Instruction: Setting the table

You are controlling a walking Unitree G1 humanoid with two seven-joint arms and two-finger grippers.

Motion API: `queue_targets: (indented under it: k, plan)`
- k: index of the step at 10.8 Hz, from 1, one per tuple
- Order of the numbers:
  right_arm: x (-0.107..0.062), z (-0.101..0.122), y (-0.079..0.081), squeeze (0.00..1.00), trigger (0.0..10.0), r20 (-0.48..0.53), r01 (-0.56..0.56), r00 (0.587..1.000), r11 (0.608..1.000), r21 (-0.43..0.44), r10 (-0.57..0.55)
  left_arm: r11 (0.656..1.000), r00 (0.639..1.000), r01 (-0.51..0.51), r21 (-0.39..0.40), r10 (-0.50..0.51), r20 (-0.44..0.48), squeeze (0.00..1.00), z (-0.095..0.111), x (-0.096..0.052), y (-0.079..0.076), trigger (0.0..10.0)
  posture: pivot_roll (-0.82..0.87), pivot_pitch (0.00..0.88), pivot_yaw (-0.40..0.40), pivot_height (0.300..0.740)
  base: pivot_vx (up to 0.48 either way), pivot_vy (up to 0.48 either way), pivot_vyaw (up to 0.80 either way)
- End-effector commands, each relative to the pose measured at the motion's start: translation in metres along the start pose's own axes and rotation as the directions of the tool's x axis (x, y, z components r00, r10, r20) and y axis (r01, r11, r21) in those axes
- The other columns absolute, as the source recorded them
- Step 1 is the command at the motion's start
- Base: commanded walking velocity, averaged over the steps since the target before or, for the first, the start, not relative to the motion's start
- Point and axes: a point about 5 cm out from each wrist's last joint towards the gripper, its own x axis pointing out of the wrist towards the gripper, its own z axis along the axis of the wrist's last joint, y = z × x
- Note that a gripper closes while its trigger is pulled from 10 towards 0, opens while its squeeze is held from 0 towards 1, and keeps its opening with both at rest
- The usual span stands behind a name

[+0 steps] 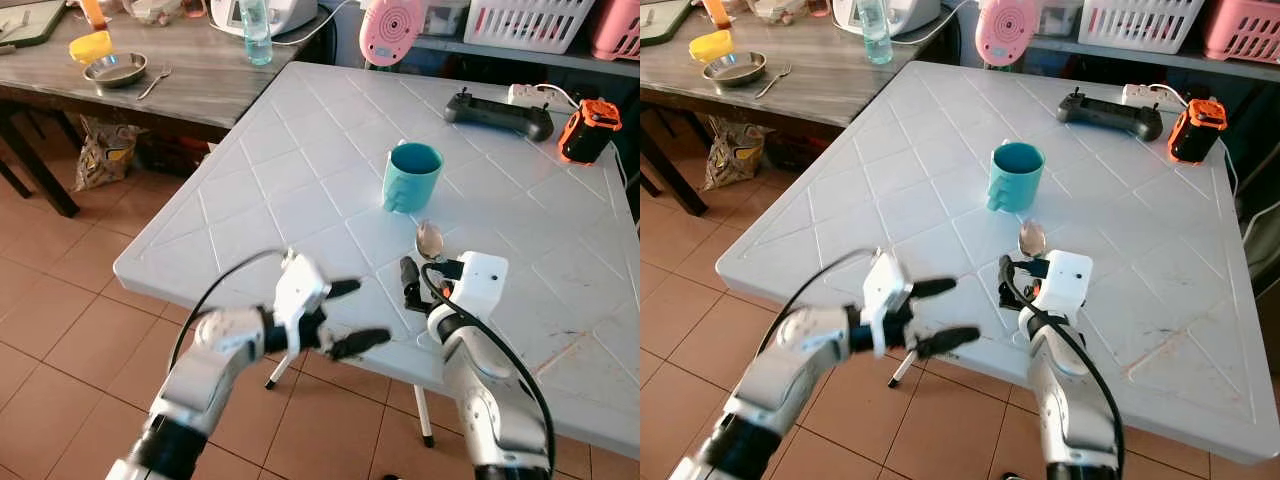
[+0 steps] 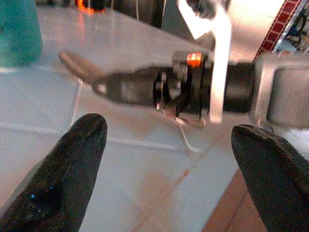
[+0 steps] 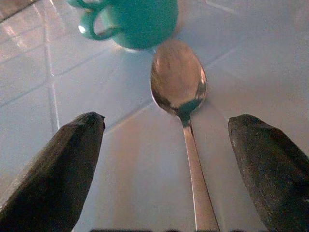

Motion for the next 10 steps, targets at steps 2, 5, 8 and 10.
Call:
queue_targets:
  k: [2, 5, 8, 10]
  plan:
    - [0.003, -0.003, 0.001, 0.00, 10.0, -0.038, 0.005, 0.999, 0.997, 0.073, -0.002, 1.000, 1.000, -0.012, -0.002, 0.012, -0.002, 0.00, -0.001, 0.000, 0.002, 10.0, -0.02, 0.140, 0.053, 0.740, 0.000, 0.000, 0.00]
    - [0.003, -0.013, 0.011, 0.00, 5.3, -0.132, -0.042, 0.990, 0.997, 0.064, 0.050, 1.000, 1.000, -0.008, -0.007, 0.008, -0.002, 0.00, -0.003, 0.000, -0.002, 10.0, -0.02, 0.140, 0.050, 0.740, 0.000, 0.000, 0.00]
    - [-0.006, -0.021, 0.018, 0.00, 10.0, -0.177, -0.039, 0.984, 0.999, -0.004, 0.037, 1.000, 1.000, -0.009, -0.007, 0.009, -0.001, 0.00, -0.003, 0.001, -0.002, 10.0, -0.02, 0.138, 0.048, 0.740, 0.000, 0.000, 0.00]
    - [-0.016, -0.033, 0.017, 0.00, 9.1, -0.229, -0.017, 0.973, 1.000, -0.015, 0.013, 1.000, 1.000, -0.004, -0.010, 0.004, -0.005, 0.00, -0.004, 0.001, -0.004, 10.0, -0.02, 0.139, 0.049, 0.740, 0.000, 0.000, 0.00]
